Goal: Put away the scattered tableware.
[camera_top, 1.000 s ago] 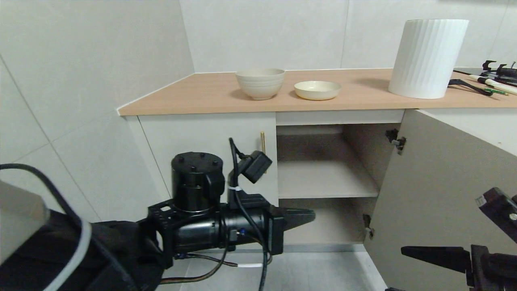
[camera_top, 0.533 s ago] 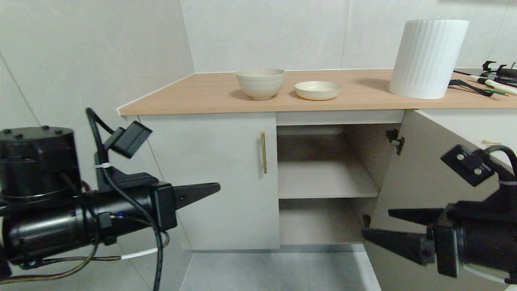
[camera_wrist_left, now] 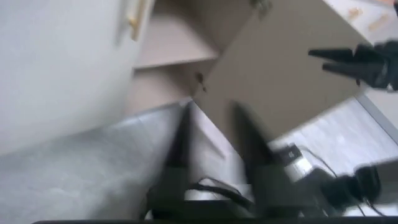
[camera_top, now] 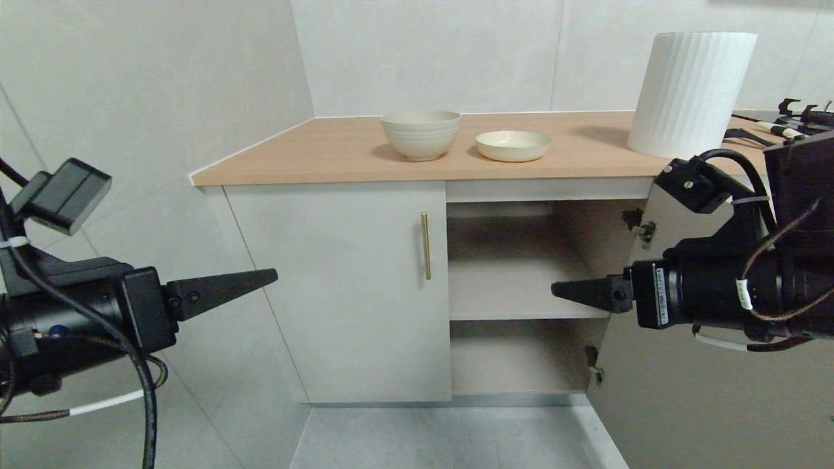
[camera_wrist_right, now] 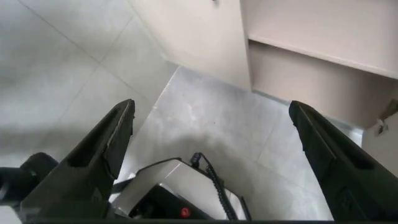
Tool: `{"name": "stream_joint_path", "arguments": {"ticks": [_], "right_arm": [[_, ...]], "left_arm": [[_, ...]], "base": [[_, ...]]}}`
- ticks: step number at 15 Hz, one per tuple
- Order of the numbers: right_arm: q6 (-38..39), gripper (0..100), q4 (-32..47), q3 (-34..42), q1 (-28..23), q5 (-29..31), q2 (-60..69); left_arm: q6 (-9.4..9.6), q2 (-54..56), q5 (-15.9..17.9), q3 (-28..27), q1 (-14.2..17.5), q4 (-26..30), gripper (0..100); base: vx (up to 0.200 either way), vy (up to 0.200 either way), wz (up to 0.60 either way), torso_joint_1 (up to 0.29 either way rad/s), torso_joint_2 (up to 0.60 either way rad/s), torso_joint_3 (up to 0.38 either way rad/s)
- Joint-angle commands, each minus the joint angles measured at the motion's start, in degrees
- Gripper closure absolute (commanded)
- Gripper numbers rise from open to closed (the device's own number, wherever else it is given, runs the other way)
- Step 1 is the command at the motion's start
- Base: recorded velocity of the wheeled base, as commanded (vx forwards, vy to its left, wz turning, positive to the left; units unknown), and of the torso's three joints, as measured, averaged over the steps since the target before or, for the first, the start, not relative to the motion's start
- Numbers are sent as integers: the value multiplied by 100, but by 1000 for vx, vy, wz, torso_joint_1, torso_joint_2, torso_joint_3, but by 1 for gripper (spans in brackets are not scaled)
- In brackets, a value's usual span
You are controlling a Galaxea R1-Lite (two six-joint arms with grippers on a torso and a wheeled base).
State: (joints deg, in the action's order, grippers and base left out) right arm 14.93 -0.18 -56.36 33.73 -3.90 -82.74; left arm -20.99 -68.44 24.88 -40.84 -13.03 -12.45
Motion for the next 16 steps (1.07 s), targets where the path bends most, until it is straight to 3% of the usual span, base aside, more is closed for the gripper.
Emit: {"name": "stream_joint_path", "arguments": {"ticks": [1,5,13,16], "right_arm": [[1,0,106,-24,-7,118,-120],[18,0,475,19,11,689,-6],[18,0,493,-7,28,680,214],[36,0,502,-16,37,680,214]], "left_arm": [[-28,94,-159,32,117,-30,0],[-19,6,-247,15,117,-74,0],[7,59,-238,6,125,-65,0],[7,59,-238,-3,125,-56,0]], "base": [[0,0,0,0,0,0],[0,0,0,0,0,0],[0,0,0,0,0,0],[200,0,0,4,1,6]]}}
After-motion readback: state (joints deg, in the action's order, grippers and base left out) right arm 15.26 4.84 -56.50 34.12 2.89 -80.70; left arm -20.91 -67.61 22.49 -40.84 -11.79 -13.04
